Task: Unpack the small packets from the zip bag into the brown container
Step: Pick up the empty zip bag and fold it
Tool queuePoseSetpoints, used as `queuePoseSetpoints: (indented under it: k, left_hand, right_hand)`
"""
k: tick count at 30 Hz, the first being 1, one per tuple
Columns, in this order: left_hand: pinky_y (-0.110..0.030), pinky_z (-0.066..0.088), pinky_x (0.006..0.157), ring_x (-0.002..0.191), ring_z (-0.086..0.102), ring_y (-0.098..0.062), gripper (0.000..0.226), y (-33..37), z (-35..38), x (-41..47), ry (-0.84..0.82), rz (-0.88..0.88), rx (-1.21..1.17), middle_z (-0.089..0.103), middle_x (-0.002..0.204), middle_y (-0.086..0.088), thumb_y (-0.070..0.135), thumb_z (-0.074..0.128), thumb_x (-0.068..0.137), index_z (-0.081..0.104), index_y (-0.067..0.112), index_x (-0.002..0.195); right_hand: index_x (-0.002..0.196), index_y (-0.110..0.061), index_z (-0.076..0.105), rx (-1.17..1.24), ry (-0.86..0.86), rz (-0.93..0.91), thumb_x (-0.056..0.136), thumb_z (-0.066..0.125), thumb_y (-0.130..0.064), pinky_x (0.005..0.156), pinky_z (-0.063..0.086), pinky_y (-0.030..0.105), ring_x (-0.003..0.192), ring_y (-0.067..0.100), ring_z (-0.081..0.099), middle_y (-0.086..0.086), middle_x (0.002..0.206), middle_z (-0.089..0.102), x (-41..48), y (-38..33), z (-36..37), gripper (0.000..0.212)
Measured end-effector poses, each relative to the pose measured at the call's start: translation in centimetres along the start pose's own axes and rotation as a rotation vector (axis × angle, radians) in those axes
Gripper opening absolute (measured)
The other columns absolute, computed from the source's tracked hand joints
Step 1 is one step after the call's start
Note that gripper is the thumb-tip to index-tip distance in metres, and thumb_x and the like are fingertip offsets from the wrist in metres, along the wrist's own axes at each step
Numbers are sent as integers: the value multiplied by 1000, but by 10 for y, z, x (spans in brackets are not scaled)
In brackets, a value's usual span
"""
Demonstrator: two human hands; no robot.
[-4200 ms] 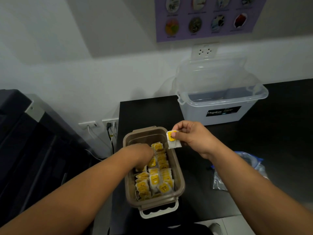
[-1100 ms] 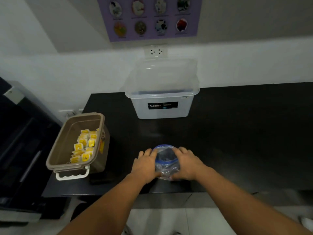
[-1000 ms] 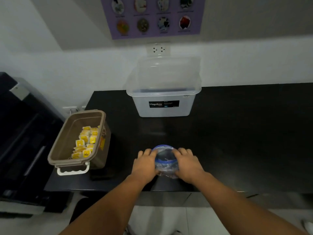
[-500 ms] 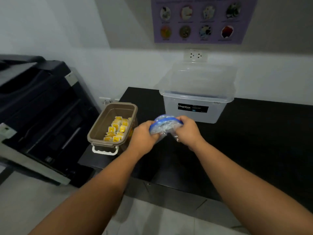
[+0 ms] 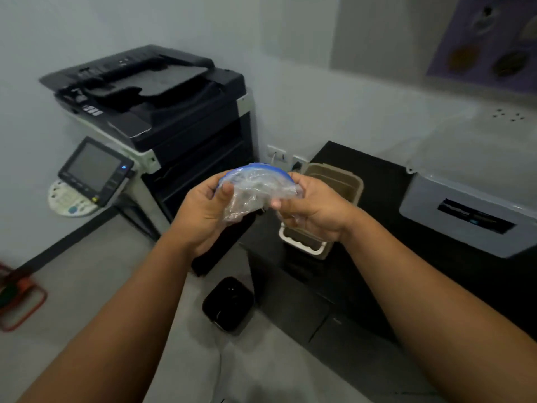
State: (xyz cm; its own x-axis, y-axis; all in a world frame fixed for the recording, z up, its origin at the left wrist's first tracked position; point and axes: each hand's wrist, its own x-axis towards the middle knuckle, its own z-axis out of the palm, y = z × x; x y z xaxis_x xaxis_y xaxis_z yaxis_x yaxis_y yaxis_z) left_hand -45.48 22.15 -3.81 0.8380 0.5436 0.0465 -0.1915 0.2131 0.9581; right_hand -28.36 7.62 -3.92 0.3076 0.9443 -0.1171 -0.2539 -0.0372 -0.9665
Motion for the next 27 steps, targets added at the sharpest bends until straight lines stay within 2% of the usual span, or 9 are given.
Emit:
queuePoseSetpoints:
  k: [3,7,10,14,18,20,23,25,27]
  left_hand:
    - [-27,53,61,80,68,-14,68,-1,-55,-9,211,-58,23,72,109,-4,46,76,85,54,13,140]
    - [-32,58,74,94,72,-21,44,-20,-126,-18,236,-153,102,74,112,-10,34,65,95,64,8,130]
    - [-44,60,85,98,73,-26,36,-50,-176,-25,339,-219,93,76,108,-13,27,69,88,70,9,119]
    - [-48,58,93,102,72,-29,41,-104,-230,-38,416,-300,148,76,112,-12,30,73,85,71,15,122]
    - [-60,54,93,98,71,-31,27,-173,-273,-44,519,-365,182,76,109,-16,27,73,89,75,22,116]
    - [-55,58,90,96,74,-27,19,-216,-296,-45,622,-391,229,78,102,-9,22,74,91,76,22,111]
    - [-46,61,87,93,75,-23,17,-285,-328,-48,773,-432,315,78,97,-4,21,75,92,76,20,109]
    - [-45,62,85,90,74,-23,19,-337,-346,-51,837,-476,371,77,94,-2,21,75,91,76,15,110]
    - [-48,62,83,87,74,-25,22,-391,-358,-54,868,-537,407,76,91,-2,26,76,89,75,15,108]
  right_hand:
    - [130,-7,47,48,-59,25,71,92,-32,54,31,27,62,11,40,0,81,58,40,22,43,78]
    - [143,-22,48,-77,20,92,93,73,-37,51,34,27,59,14,45,0,90,67,93,67,87,57]
    - [130,-15,64,-90,83,161,98,68,-31,54,38,23,68,20,55,5,95,70,125,111,115,36]
    - [111,-8,70,-60,195,254,98,67,-16,50,48,17,63,7,68,-1,83,74,164,183,128,15]
    - [117,-3,69,-42,276,386,93,74,-16,53,51,24,69,16,69,7,90,74,207,268,125,27]
    - [122,-2,66,-18,337,436,91,77,-19,59,57,28,79,21,72,12,103,74,227,314,121,38]
    - [123,-13,63,-74,418,553,90,75,-42,68,60,33,81,19,68,7,110,71,243,393,109,46]
    - [113,-15,65,-118,474,638,94,70,-44,66,58,33,75,18,64,7,101,70,245,453,92,35]
    - [102,-15,67,-196,531,716,98,67,-28,62,55,32,70,17,62,10,96,69,241,512,71,13]
